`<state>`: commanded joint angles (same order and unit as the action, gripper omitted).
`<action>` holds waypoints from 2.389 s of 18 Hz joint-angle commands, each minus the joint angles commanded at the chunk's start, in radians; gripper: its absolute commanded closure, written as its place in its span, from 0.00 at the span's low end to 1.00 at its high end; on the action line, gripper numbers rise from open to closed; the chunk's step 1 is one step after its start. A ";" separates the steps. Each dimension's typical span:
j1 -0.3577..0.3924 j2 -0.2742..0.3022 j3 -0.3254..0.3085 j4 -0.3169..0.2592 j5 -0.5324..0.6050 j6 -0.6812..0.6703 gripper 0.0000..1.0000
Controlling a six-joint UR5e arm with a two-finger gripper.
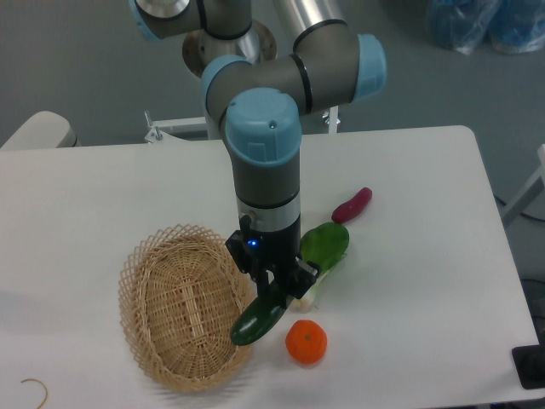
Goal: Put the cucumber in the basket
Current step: 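Hold the green cucumber in the gripper and lift it slightly, then carry the held cucumber over the wicker basket and lower it inside, then open the gripper to release the cucumber into the basket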
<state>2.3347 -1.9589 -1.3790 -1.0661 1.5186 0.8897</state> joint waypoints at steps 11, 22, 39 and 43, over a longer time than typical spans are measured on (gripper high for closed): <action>-0.006 0.005 -0.014 -0.015 0.012 -0.005 0.89; -0.179 -0.049 -0.083 -0.045 0.147 -0.616 0.89; -0.287 -0.181 -0.167 0.067 0.218 -0.686 0.84; -0.287 -0.175 -0.160 0.069 0.219 -0.669 0.41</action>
<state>2.0479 -2.1338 -1.5386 -0.9971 1.7380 0.2209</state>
